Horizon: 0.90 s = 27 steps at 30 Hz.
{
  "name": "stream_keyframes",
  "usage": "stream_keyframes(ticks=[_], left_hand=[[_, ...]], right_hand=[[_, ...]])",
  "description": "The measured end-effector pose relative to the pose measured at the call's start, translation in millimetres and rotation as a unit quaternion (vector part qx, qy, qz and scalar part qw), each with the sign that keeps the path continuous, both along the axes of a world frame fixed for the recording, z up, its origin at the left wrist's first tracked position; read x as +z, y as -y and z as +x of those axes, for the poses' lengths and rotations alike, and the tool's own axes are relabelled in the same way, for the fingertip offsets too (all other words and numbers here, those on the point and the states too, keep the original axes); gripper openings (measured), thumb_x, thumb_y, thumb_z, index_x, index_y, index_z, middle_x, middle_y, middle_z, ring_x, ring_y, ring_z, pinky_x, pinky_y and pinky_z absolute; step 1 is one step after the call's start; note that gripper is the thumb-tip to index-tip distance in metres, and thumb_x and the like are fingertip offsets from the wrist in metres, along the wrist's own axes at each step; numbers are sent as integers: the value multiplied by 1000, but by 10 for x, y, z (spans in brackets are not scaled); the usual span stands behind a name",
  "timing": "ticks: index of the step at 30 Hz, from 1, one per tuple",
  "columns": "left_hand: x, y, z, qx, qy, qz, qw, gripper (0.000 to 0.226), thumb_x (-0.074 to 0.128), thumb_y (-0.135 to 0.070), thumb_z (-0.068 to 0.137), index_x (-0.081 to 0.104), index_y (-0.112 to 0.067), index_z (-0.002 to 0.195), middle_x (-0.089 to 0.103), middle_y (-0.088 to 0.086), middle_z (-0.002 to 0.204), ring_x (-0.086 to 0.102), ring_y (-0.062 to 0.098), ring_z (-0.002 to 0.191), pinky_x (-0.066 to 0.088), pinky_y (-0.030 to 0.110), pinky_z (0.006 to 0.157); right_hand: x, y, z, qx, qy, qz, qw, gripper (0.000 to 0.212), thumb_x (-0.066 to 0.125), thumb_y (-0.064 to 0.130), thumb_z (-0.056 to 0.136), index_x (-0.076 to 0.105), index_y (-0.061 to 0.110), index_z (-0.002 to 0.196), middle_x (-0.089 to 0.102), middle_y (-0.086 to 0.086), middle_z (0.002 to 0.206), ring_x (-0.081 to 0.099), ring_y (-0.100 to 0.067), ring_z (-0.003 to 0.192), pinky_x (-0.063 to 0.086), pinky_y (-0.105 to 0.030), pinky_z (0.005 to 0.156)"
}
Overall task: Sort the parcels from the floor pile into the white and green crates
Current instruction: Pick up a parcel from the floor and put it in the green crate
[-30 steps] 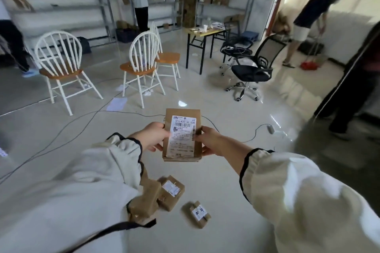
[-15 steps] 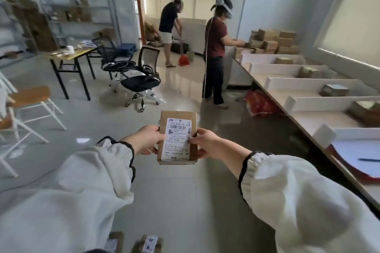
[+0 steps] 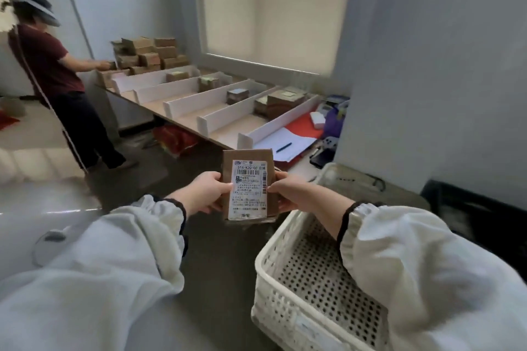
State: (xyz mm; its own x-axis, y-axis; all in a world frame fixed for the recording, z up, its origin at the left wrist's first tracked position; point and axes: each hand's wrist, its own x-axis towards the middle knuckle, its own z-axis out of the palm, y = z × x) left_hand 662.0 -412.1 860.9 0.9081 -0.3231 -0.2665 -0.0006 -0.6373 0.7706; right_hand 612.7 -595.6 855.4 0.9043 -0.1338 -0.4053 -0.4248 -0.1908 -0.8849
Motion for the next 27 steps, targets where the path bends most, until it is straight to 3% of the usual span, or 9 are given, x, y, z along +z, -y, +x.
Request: stream_keyframes(ticks=[3, 6, 9, 14, 19, 22, 25, 27], left_hand=[[-1, 679, -80, -71, -2, 4, 997, 13, 53, -34, 95, 55, -24, 103, 68, -4, 83, 67, 17, 73, 49, 33, 64], [-47, 1312, -225, -129, -16, 3, 992, 18, 53, -33, 95, 58, -23, 109, 71, -1, 90, 69, 20, 80, 50, 34, 66], [-103, 1901, -394, -175, -24, 11, 984, 23, 53, -31, 95, 57, -24, 116, 70, -2, 93, 70, 21, 82, 53, 36, 74], [-143, 2747, -712, -211, -39, 6, 977, 39, 53, -26, 95, 50, -17, 133, 68, 2, 99, 64, 13, 69, 47, 21, 48], [-220, 3414, -872, -239, -34, 25, 970, 49, 55, -28, 94, 42, -17, 141, 71, 5, 101, 70, 21, 80, 58, 37, 70], [-289, 3722, -958, -248, -45, 23, 967, 48, 55, -26, 95, 42, -17, 140, 72, 2, 97, 71, 20, 77, 58, 36, 70], [-381, 3947, -1014, -261, -45, 33, 964, 37, 55, -27, 95, 52, -20, 130, 72, -1, 90, 71, 21, 79, 58, 43, 81], [-422, 4106, -1030, -272, -39, 46, 960, 33, 55, -27, 95, 54, -20, 127, 70, -4, 82, 70, 18, 73, 58, 38, 75]], right_hand=[[18, 554, -355, -71, -3, 2, 997, 46, 42, -3, 93, 48, 20, 133, 61, -10, 117, 64, -27, 97, 57, -37, 70], [-11, 1091, -694, -140, -9, 22, 990, 42, 41, -5, 93, 50, 21, 124, 60, -13, 121, 60, -31, 110, 54, -46, 83], [-69, 1581, -998, -199, -20, 17, 980, 33, 42, -4, 94, 51, 19, 117, 62, -11, 113, 61, -30, 107, 51, -49, 91], [-160, 2301, -1391, -258, -41, 16, 965, 34, 43, 0, 96, 51, 15, 125, 63, -7, 98, 61, -26, 94, 49, -50, 94], [-190, 2829, -1726, -290, -38, 27, 956, 34, 43, 2, 97, 48, 15, 128, 61, -7, 105, 59, -25, 95, 50, -43, 89], [-255, 3102, -1850, -301, -43, 32, 952, 36, 45, 3, 96, 47, 17, 129, 61, -7, 107, 59, -25, 99, 50, -45, 93], [-346, 3311, -1930, -312, -55, 32, 948, 38, 47, 5, 96, 47, 19, 131, 61, -9, 116, 60, -28, 107, 50, -47, 95], [-414, 3427, -1971, -323, -56, 40, 944, 41, 47, 5, 96, 46, 19, 134, 60, -10, 121, 58, -30, 113, 48, -50, 98]])
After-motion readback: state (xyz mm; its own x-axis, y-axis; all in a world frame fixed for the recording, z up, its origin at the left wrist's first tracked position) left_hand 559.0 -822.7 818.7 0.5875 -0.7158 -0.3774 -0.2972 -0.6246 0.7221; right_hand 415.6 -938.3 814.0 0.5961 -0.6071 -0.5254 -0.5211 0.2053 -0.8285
